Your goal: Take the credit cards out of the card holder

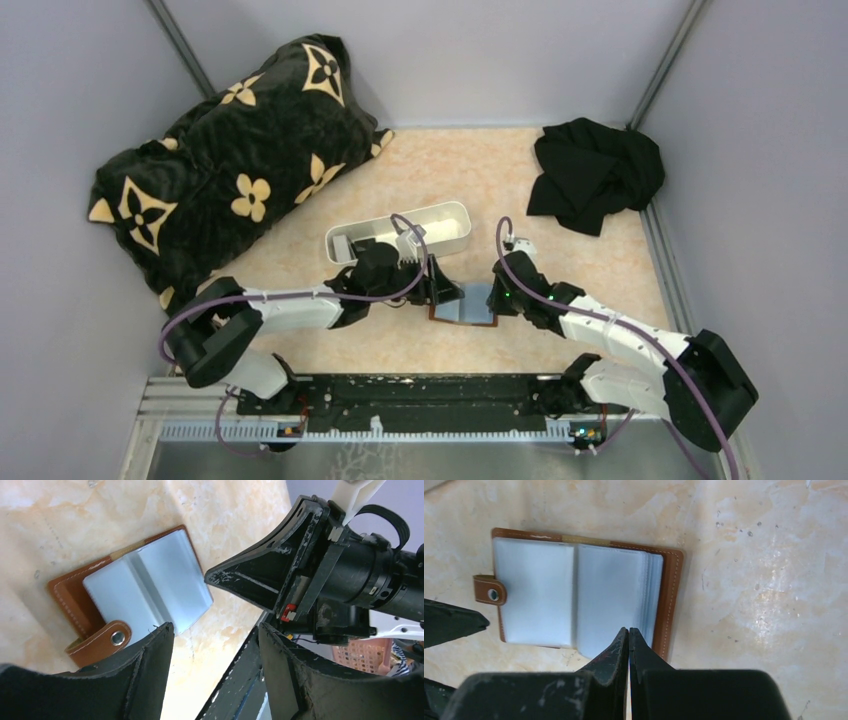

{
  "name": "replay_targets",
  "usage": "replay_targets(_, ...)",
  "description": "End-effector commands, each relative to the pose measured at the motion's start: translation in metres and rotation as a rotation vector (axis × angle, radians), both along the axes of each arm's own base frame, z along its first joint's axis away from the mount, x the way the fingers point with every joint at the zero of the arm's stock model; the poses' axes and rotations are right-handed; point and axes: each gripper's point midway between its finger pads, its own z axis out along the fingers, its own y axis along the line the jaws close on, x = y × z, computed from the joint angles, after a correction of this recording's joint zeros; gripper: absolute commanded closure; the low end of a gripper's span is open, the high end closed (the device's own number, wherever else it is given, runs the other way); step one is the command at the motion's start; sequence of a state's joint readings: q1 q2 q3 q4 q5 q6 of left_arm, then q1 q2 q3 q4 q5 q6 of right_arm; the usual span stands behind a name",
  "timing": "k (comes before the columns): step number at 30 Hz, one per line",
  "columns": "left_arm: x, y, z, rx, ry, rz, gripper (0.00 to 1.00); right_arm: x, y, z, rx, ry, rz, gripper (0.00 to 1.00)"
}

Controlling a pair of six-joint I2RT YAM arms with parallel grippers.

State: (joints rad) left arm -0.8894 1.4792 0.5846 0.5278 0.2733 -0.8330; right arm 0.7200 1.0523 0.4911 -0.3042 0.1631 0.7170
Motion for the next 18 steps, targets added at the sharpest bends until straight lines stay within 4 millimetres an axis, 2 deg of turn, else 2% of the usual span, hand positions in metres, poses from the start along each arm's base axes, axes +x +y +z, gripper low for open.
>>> replay_targets(1,0.0,0.015,-0.018,0.063,-0.002,0.027,0.3,0.004,0.005,-0.004,0.024,-0.009,0.008,1.0)
replay_targets(6,-0.005,0.024,-0.042,0.118,0.041,0.037,0.3,0.0,0.009,-0.018,0.037,0.018,0.025,1.0)
replay_targets(18,-0.01,0.028,-0.074,0.167,0.097,0.038,0.3,0.0,0.03,-0.023,0.113,0.032,0.086,1.0)
